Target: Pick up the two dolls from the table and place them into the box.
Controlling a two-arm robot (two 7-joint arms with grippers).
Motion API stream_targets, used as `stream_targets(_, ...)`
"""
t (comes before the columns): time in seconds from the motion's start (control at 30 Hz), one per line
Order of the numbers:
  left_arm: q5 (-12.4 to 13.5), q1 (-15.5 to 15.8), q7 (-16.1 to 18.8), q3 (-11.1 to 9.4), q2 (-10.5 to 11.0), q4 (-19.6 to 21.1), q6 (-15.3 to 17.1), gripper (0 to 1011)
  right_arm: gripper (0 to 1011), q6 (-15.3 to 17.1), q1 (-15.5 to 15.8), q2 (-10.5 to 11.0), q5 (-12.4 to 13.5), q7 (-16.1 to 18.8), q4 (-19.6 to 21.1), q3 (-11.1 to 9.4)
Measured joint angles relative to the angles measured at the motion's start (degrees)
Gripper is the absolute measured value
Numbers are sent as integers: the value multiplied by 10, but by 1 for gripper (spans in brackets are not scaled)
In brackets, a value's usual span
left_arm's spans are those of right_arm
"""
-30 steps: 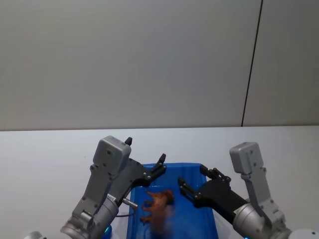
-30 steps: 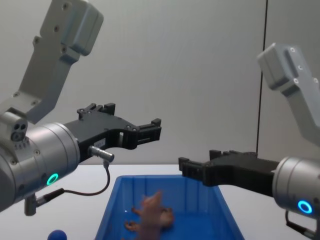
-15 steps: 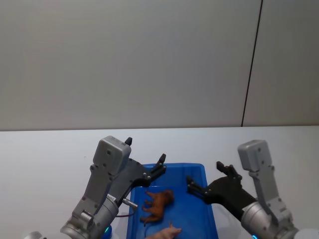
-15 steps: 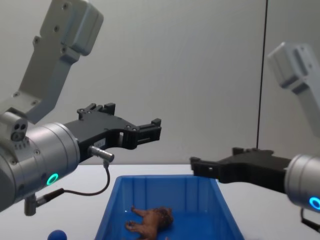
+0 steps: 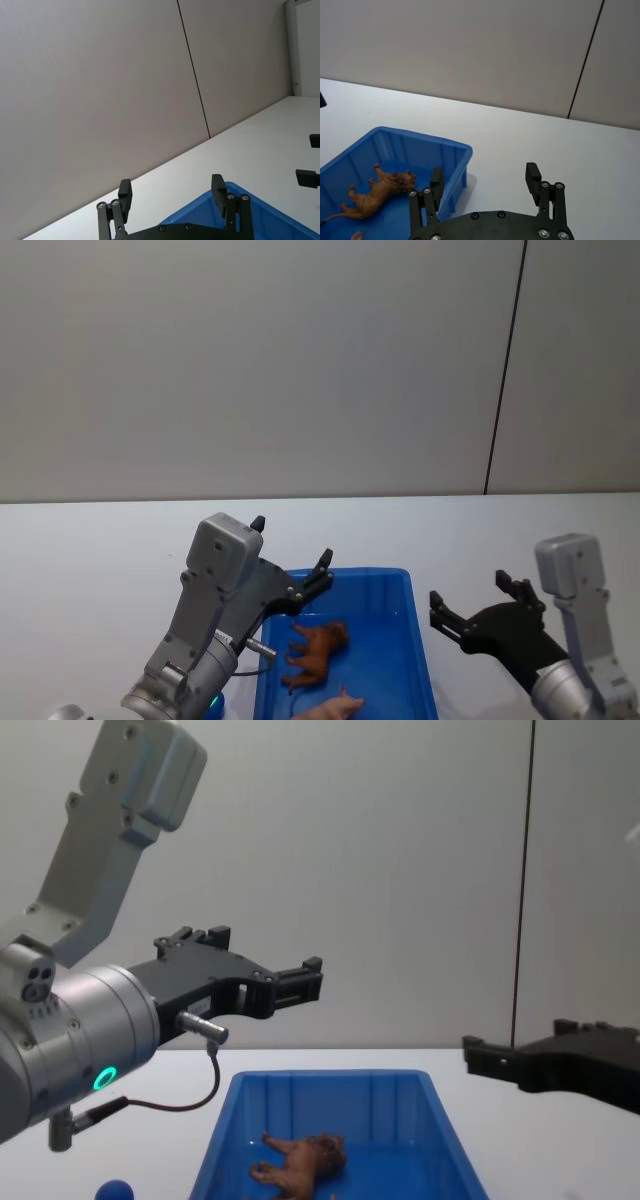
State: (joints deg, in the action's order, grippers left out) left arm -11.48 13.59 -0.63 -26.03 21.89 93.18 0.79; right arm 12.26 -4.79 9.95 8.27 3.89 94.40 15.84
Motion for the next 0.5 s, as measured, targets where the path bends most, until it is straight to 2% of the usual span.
stream_targets(0.23,0,-1,0,0,0,0,1,1002,1001,-4,11,7,5,-16,9,-5)
stream_targets(0.5,-14,-10,6,6,10,15,29,1002,1001,-6,19,12,8,-27,15,-9)
